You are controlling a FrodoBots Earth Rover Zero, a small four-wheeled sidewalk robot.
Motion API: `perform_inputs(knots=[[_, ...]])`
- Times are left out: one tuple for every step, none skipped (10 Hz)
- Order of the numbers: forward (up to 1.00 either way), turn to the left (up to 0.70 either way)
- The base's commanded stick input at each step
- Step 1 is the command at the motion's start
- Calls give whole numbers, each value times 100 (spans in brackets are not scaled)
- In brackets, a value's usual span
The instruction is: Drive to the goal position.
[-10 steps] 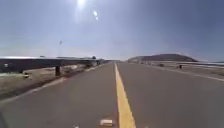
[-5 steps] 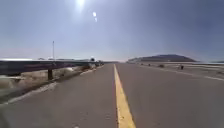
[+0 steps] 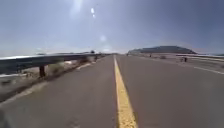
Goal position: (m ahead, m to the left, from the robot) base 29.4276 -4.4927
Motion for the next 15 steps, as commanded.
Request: perform_inputs(knots=[[85, 0], [85, 0], [85, 0], [85, 0], [85, 0], [85, 0], [85, 0], [85, 0], [85, 0], [85, 0], [85, 0], [85, 0], [85, 0], [85, 0], [85, 0]])
